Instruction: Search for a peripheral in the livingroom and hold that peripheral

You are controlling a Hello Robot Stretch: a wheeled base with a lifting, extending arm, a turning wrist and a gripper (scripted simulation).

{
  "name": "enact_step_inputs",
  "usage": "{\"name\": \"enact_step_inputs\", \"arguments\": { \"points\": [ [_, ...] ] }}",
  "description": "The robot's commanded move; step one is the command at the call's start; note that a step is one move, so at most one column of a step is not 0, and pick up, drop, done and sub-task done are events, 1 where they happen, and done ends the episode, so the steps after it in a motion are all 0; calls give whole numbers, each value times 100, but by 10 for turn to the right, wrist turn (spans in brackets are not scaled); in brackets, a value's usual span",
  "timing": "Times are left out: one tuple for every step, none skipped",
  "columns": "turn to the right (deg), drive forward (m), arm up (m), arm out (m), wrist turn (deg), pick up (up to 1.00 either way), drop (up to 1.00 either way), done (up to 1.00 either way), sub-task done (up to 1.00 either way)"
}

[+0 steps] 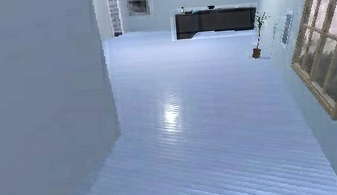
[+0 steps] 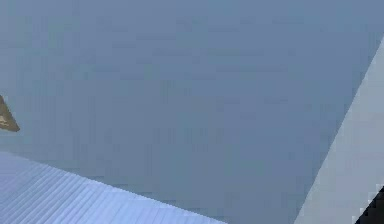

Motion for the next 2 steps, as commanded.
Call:
{"name": "enact_step_inputs", "arguments": {
  "points": [
    [0, 100, 0, 0, 0, 0, 0, 0, 0],
    [-30, 0, 0, 0, 0, 0, 0, 0, 0]
  ]
}}
